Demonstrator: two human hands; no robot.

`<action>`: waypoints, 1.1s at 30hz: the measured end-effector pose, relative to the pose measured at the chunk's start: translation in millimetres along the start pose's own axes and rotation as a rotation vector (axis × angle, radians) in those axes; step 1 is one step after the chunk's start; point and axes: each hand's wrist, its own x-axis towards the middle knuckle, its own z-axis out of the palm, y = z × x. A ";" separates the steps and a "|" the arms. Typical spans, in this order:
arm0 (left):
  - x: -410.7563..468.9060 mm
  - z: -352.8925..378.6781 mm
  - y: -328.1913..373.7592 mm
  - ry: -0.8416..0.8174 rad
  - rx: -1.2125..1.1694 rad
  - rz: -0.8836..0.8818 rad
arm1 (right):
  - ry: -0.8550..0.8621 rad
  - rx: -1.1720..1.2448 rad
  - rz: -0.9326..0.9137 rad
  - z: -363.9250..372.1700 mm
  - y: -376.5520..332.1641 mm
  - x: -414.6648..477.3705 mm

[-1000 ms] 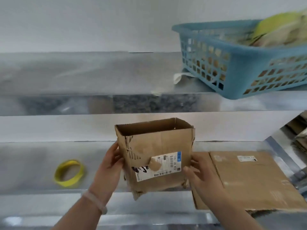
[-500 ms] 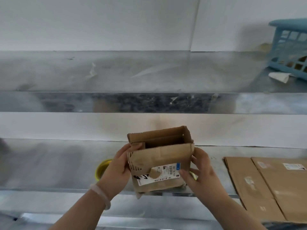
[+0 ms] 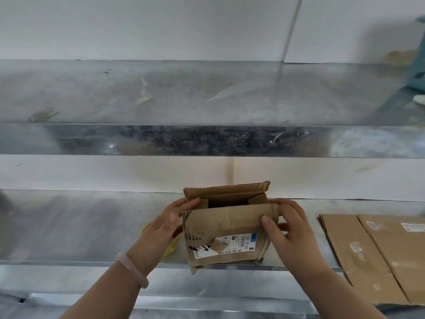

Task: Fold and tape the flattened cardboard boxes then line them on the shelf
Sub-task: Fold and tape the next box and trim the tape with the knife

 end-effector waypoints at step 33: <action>19.4 18.0 16.9 0.194 0.256 0.062 | -0.167 -0.092 -0.232 0.5 14.2 21.0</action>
